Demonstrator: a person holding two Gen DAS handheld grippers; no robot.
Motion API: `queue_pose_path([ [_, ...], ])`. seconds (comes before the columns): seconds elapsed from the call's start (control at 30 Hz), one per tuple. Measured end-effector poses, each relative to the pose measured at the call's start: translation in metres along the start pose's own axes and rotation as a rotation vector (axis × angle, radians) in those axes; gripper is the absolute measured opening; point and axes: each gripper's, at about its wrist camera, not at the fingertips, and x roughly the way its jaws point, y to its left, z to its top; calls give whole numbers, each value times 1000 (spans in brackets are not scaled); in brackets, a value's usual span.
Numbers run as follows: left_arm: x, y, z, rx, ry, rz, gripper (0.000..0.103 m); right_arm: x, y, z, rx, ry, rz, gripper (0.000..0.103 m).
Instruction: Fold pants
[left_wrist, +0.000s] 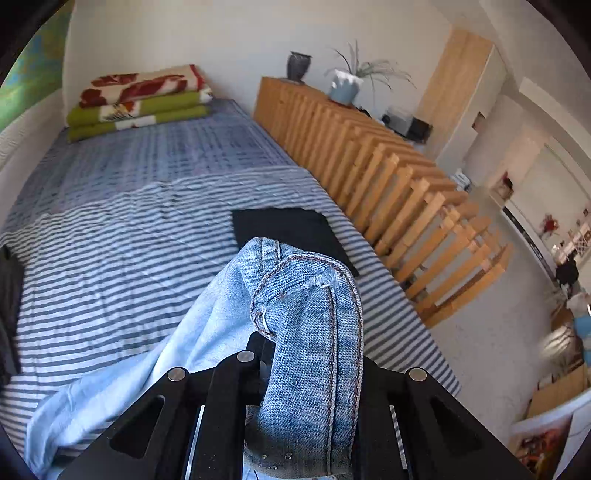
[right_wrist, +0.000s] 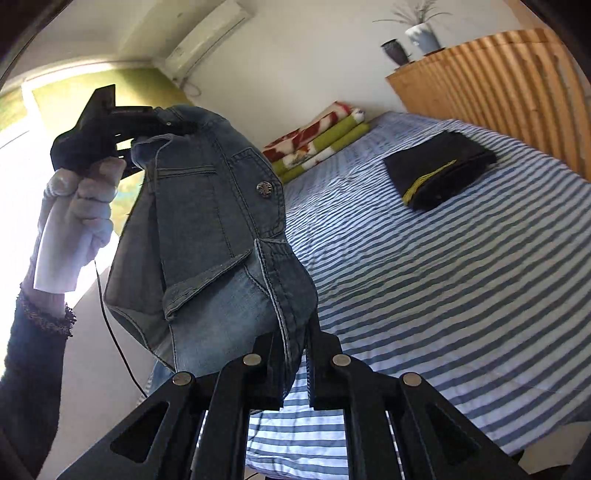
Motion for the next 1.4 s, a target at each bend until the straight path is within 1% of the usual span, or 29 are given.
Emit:
queue_pose_path([
  [0.07, 46, -42, 1, 37, 49, -28, 13, -17, -19, 1, 31, -21, -68, 7],
  [0.17, 116, -94, -13, 98, 139, -57, 15, -36, -41, -3, 59, -46, -173, 7],
  [0.2, 137, -106, -17, 111, 193, -80, 20, -40, -49, -3, 72, -52, -207, 7],
  [0.23, 157, -116, -24, 108, 263, -115, 36, -42, -57, -3, 92, -49, -241, 7],
  [0.27, 177, -128, -31, 101, 338, -142, 43, -42, -66, -2, 118, -34, -264, 7],
  [0.3, 187, -132, -39, 99, 385, -144, 47, -40, -75, -2, 154, -11, -270, 10],
  [0.33, 192, -138, -49, 120, 410, -135, 47, -40, -83, -3, 192, 5, -283, 11],
  [0.37, 192, -140, -55, 150, 414, -131, 48, -41, -88, -3, 227, 16, -323, 15],
  [0.4, 187, -140, -60, 172, 409, -127, 48, -42, -91, -3, 243, 5, -360, 24],
  [0.47, 172, -131, -68, 175, 401, -129, 48, -52, -88, -2, 232, -48, -422, 28],
  [0.5, 155, -115, -80, 170, 396, -134, 49, -55, -84, 1, 214, -64, -429, 28],
  [0.53, 147, -104, -79, 168, 393, -132, 50, -57, -78, 3, 192, -74, -423, 29],
  [0.57, 139, -94, -80, 165, 394, -122, 51, -57, -72, 4, 172, -74, -414, 37],
  [0.6, 137, -81, -79, 158, 394, -109, 53, -53, -68, 8, 152, -64, -403, 49],
  [0.67, 127, -67, -83, 148, 397, -101, 54, -39, -55, 14, 105, -23, -357, 58],
  [0.73, 118, -58, -89, 149, 411, -111, 54, -22, -45, 16, 47, 20, -326, 59],
  [0.77, 112, -56, -91, 141, 407, -123, 54, -8, -39, 17, 8, 50, -329, 60],
  [0.83, 104, -50, -96, 131, 412, -149, 55, 23, -36, 18, -48, 97, -382, 60],
  [0.87, 101, -48, -101, 141, 426, -156, 55, 31, -44, 19, -59, 112, -423, 50],
  [0.9, 100, -45, -108, 159, 436, -152, 55, 39, -48, 19, -67, 123, -454, 31],
  [0.93, 97, -41, -115, 169, 443, -153, 57, 43, -50, 23, -61, 127, -467, 6],
  [1.03, 91, -26, -132, 158, 462, -198, 58, 32, -69, 42, -2, 49, -560, 7],
  [1.1, 83, -14, -144, 149, 460, -229, 58, 23, -82, 55, 33, 41, -588, 11],
  [1.13, 78, -6, -149, 146, 449, -235, 58, 20, -84, 60, 38, 45, -597, 11],
  [1.17, 73, 5, -155, 139, 434, -221, 58, 17, -89, 64, 32, 51, -619, 11],
  [1.23, 62, 34, -168, 112, 414, -188, 58, 10, -91, 66, 3, 82, -659, 17],
  [1.27, 56, 52, -176, 85, 403, -169, 58, 5, -92, 66, 1, 96, -647, 23],
  [1.3, 48, 73, -184, 59, 390, -145, 58, -2, -93, 64, 3, 100, -622, 26],
  [1.4, 19, 142, -213, -42, 337, -48, 58, -24, -102, 62, -26, 84, -589, 29],
])
